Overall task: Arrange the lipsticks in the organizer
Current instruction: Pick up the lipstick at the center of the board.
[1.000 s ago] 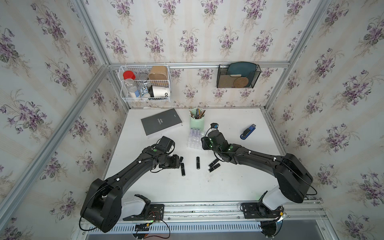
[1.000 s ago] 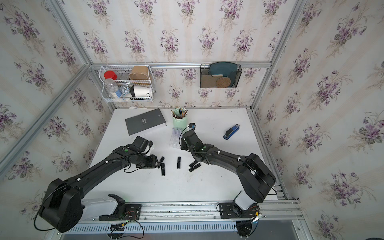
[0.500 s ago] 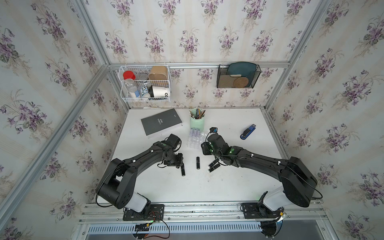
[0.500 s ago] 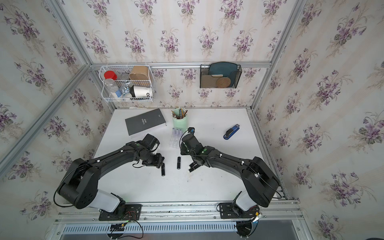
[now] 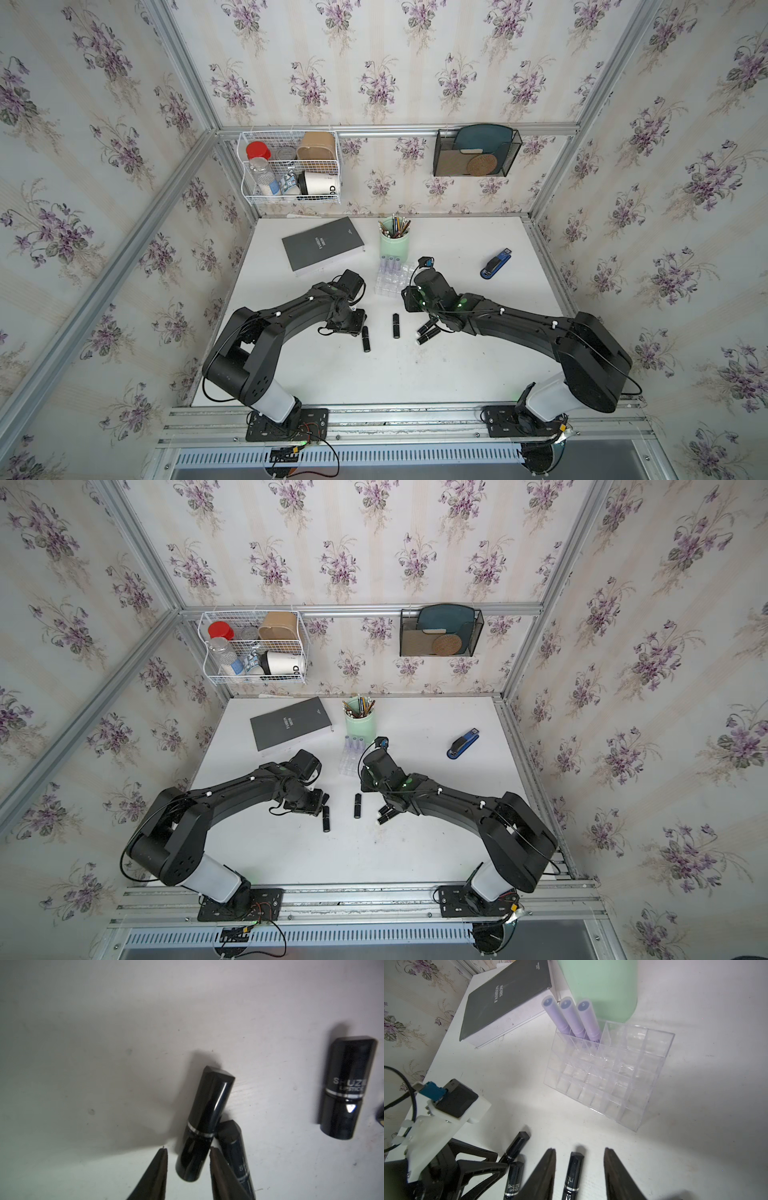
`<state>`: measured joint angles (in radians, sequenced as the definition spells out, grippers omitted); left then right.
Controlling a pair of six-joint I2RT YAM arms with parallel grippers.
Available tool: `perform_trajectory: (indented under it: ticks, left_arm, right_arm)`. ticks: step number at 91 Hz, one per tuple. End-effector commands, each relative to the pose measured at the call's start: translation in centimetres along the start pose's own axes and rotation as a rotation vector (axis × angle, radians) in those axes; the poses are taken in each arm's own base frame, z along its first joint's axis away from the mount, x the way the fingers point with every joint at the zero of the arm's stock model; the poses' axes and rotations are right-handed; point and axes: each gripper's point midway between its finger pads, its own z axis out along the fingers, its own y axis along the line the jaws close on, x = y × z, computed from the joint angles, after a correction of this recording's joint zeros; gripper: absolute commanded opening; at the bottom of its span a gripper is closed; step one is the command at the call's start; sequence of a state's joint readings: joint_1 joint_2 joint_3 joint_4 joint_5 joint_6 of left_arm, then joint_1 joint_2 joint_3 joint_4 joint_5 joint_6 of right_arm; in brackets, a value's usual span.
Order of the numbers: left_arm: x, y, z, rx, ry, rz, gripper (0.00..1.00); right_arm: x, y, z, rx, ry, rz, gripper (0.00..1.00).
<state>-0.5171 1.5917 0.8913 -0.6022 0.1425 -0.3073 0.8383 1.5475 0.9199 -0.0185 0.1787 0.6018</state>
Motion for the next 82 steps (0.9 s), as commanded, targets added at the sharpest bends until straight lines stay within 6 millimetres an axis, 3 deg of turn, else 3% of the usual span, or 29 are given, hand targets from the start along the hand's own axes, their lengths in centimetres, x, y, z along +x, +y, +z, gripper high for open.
perform_trajectory:
  ticks: [1, 24, 34, 49, 62, 72, 82]
  left_arm:
    - [0.1, 0.2, 0.4, -0.013, 0.008, 0.021, 0.35]
    - [0.2, 0.0, 1.5, -0.016, 0.031, 0.039, 0.26]
    - [-0.1, -0.1, 1.1, -0.022, 0.022, 0.045, 0.21]
    - [-2.2, -1.2, -3.8, 0.001, -0.113, 0.090, 0.16]
    - [-3.8, -5.5, -8.9, 0.248, -0.395, 0.228, 0.09]
    - [-4.6, -7.7, -11.3, 0.376, -0.583, 0.306, 0.08]
    - [-4.8, -9.0, -12.4, 0.438, -0.595, 0.333, 0.06]
  right_arm:
    - [-0.7, 0.5, 0.0, -0.018, -0.026, 0.002, 0.43]
    - [-0.9, 0.7, -0.3, -0.024, -0.033, 0.003, 0.43]
    - [-1.2, 1.1, -0.6, -0.042, -0.034, 0.007, 0.43]
    - [-2.1, 4.1, -2.5, -0.232, 0.039, 0.108, 0.43]
    - [-2.8, 5.9, -4.0, -0.443, 0.165, 0.239, 0.56]
    - [-3.6, 7.9, -5.2, -0.533, 0.206, 0.216, 0.60]
    - [-3.8, 8.7, -5.4, -0.553, 0.221, 0.193, 0.60]
